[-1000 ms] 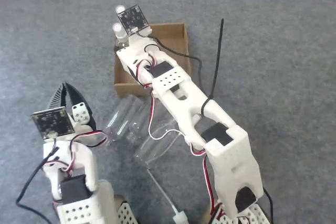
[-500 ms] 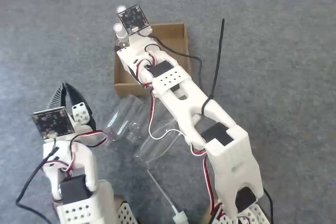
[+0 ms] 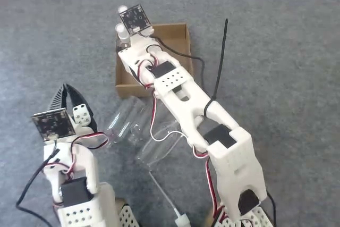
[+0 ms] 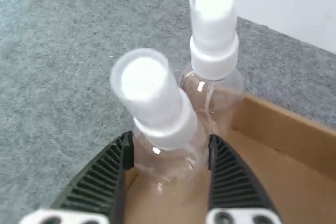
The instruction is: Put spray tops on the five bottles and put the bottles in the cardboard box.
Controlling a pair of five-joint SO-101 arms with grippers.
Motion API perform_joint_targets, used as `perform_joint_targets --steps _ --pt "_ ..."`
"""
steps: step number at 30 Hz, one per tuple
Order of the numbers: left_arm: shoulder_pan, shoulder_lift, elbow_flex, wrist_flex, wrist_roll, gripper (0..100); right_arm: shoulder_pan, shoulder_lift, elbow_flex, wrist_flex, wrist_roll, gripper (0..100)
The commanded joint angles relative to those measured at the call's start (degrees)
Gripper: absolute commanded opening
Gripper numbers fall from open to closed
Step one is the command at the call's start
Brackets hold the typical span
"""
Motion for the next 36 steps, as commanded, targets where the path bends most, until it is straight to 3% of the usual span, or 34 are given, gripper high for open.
perform_joint_targets --steps 1,28,34,36 --pt "0.1 -0.8 -2.2 -1.1 0.6 1 0.4 -0.7 -2.3 3.3 -0.3 15.7" --pt "0.1 -0.8 -2.2 -1.1 0.6 1 0.1 -0.7 -2.3 3.5 -0.3 15.8" --pt "0.1 -0.8 -2.2 -1.1 0.6 1 0.1 -0.4 -2.3 5.1 -0.3 31.7" --pt "0.1 -0.8 -2.2 -1.1 0.6 1 -0.1 -0.7 -2.3 6.1 -0.3 32.5"
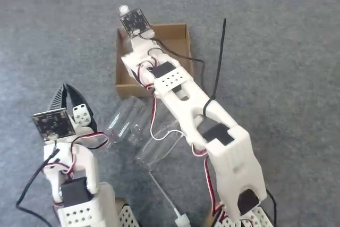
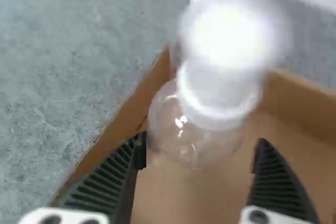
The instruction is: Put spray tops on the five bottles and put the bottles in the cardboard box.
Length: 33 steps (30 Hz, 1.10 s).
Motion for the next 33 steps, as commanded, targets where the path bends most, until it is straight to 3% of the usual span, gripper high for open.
perform_joint_targets --steps 1,33 --pt "0.1 -0.8 -2.2 -1.1 0.6 1 -0.5 -2.0 -1.8 2.3 -0.4 32.3" --pt "0.1 -0.8 -2.2 -1.1 0.6 1 -2.2 -2.9 -2.1 1.9 3.8 32.2"
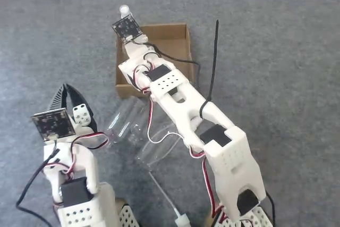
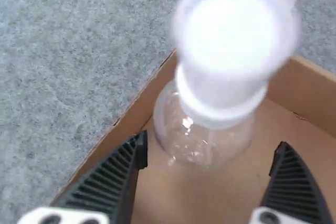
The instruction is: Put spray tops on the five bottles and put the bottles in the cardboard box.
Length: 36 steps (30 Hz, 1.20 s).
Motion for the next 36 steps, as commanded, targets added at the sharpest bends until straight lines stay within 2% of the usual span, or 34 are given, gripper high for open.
perform_joint_targets --steps 1,11,29,36 --pt "0.1 -0.8 -2.2 -1.1 0.6 1 -0.4 -3.4 -2.1 -0.4 0.8 32.2" --pt "0.1 -0.8 -2.2 -1.2 0.6 1 -0.2 -4.1 -2.1 0.9 0.7 32.5" --pt "0.1 -0.8 -2.2 -1.2 0.6 1 -0.4 -11.0 -4.0 14.4 0.4 32.2" --pt "-0.1 -0.8 -2.2 -1.2 0.5 1 0.0 -17.7 -4.0 22.9 0.4 32.2"
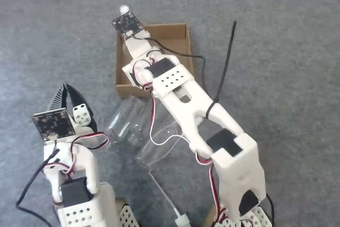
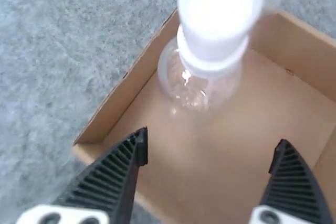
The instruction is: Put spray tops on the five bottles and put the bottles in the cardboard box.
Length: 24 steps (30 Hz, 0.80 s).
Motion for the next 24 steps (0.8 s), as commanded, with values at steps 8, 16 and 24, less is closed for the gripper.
perform_joint_targets --steps 8,16,24 --pt "-0.3 -0.8 -2.2 -1.2 0.5 1 2.3 -15.9 -4.0 14.5 0.6 15.5" --pt "-0.3 -0.9 -2.1 -1.2 0.4 1 2.5 -21.9 -4.0 24.5 0.6 10.6" --pt "-0.4 -0.9 -2.1 -1.3 0.4 1 2.1 -29.7 -4.0 35.9 0.2 10.5"
